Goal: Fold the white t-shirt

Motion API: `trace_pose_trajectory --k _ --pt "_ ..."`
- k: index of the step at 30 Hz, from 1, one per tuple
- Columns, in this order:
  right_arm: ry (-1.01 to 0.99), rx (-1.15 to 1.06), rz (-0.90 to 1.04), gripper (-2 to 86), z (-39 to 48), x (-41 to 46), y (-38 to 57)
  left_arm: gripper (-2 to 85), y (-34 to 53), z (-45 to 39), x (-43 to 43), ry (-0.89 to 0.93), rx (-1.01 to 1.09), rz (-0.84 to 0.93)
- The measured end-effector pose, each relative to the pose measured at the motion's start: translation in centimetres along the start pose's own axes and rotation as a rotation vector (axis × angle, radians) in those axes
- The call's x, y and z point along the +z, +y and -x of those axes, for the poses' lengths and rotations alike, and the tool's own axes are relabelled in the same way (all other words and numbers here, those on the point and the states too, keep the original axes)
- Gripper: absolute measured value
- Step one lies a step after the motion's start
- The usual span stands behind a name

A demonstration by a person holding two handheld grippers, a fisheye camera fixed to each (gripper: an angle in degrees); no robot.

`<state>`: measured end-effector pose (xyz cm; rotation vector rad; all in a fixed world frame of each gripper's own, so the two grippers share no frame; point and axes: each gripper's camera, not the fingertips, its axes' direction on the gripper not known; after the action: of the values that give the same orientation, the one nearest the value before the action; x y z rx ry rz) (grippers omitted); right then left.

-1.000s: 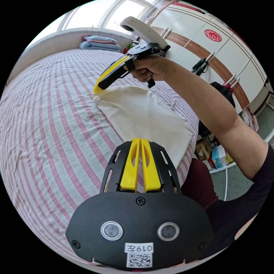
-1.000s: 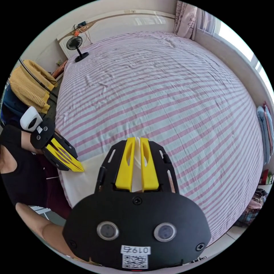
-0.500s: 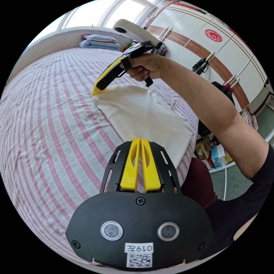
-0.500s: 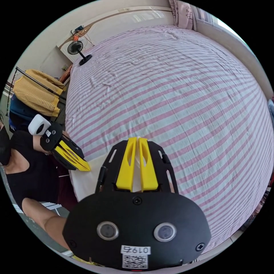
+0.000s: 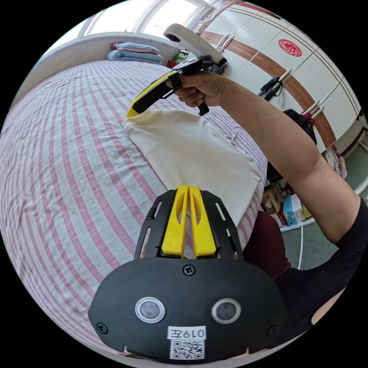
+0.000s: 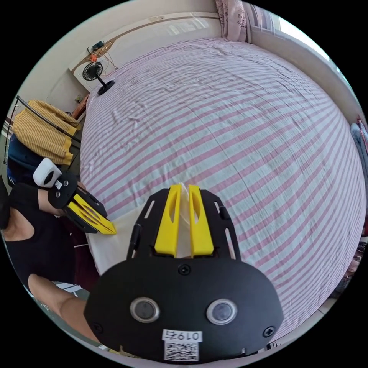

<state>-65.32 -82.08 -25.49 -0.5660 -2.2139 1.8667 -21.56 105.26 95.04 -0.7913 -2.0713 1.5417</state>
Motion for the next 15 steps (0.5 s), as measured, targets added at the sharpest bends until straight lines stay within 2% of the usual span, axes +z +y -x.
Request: trace_pose_trajectory --k 5,15 --pt "-0.04 0.083 -0.068 5.9 -2.5 -2.8 3.3 1.2 -0.1 0.6 0.2 0.004 -0.002 0.001" --pt "-0.072 0.159 -0.001 4.8 -5.2 -1.7 8.9 1.2 -0.3 1.6 0.5 0.004 -0.003 0.005"
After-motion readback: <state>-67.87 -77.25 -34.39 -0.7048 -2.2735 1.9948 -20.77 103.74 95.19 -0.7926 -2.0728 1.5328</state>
